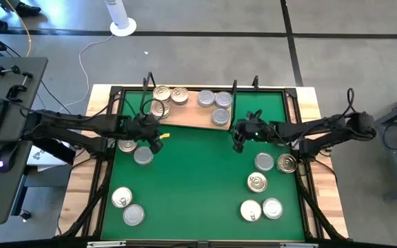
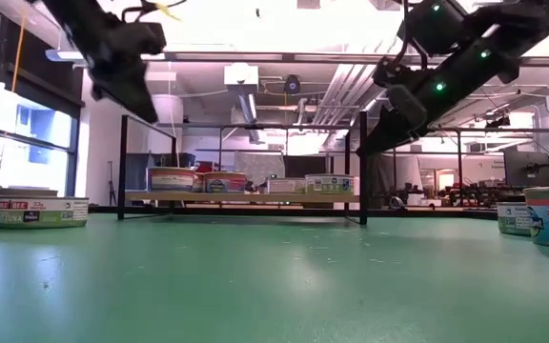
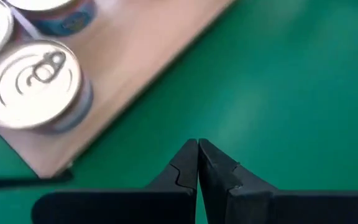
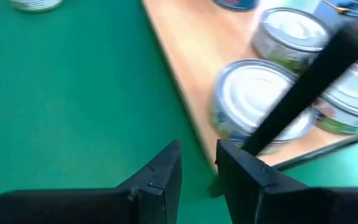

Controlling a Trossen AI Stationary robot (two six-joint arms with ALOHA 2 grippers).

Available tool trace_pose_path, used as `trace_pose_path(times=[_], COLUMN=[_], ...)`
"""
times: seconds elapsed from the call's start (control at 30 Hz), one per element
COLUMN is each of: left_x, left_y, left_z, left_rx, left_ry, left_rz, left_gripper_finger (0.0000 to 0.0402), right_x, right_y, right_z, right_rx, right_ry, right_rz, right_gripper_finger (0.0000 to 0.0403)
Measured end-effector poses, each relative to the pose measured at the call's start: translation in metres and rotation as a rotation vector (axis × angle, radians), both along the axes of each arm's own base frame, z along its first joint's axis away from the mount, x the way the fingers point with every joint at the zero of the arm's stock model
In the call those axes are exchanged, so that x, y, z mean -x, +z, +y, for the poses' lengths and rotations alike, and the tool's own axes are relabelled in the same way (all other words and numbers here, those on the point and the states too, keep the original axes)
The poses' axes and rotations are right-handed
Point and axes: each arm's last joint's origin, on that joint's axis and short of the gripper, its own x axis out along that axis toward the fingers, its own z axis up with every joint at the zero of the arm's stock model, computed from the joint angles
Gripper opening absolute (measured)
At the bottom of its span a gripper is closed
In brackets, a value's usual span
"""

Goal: Stack canned seafood by type on shelf
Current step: Adjust the shelf

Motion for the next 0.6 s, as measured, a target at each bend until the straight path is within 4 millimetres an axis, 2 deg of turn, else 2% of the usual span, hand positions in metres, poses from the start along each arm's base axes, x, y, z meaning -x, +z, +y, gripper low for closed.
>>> trace_pose_path(times=[0.13, 0.4, 0.6], left_x=[0.013, 0.042, 0.049], left_y=[0.009, 0.002, -0.017], left_z=[-0.013, -0.024, -0.024], left_rx=[0.04, 0.04, -0.027], left_ry=[0.003, 0.144, 0.212], left_rz=[0.075, 0.253, 0.28], left_gripper_finger=[0.0, 0.0, 0.0], right_x=[0.002, 0.005, 0.008], right_y=[0.0, 0.0, -0.001], right_z=[-0.009, -0.023, -0.03], right_rx=[-0.002, 0.001, 0.031], right_ry=[-0.037, -0.1, -0.171], right_rz=[0.0, 0.003, 0.019], right_gripper_finger=[0.0096, 0.0096, 0.0096])
